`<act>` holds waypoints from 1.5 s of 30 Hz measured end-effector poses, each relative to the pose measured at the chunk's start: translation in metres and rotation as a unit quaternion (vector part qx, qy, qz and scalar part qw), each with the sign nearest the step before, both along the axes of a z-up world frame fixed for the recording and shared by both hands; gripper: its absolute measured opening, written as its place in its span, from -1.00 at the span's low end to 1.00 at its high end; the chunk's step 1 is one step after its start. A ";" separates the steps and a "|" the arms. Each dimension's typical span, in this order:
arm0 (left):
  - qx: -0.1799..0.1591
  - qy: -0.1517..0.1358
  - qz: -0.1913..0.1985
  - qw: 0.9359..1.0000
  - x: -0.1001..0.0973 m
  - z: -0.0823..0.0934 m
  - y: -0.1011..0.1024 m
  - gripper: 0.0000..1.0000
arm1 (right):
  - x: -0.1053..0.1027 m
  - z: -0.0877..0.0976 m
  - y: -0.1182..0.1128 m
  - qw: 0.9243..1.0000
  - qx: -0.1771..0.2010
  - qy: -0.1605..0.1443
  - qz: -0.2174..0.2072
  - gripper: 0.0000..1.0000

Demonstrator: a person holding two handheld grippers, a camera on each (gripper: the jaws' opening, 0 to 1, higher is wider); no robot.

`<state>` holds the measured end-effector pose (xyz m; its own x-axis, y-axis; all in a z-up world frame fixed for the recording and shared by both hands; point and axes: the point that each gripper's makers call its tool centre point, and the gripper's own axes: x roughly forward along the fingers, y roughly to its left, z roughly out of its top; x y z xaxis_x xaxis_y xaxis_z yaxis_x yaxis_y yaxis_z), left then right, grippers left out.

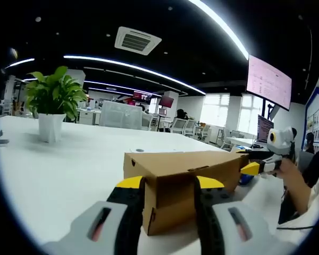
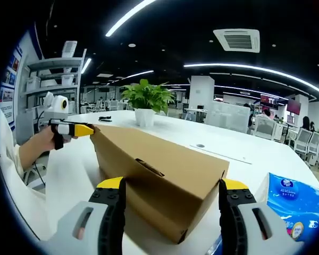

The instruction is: Operate the shoe box by opening the lid, removing the specified soft item, and placing it in the target area until the item is outside and the box remains undamaged.

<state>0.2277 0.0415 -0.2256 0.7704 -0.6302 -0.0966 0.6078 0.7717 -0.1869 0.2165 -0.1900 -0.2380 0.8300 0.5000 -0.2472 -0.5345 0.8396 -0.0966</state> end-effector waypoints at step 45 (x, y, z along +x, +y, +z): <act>0.250 -0.239 -0.033 0.938 -0.015 0.007 0.007 0.16 | -0.026 0.034 0.013 0.940 -0.204 -0.258 0.089 -0.06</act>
<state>0.2130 0.0482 -0.2188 0.7612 -0.6468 -0.0463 0.5804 0.6477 0.4935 0.1904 -0.1768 -0.2043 0.8047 0.5926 -0.0362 -0.4561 0.5781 -0.6766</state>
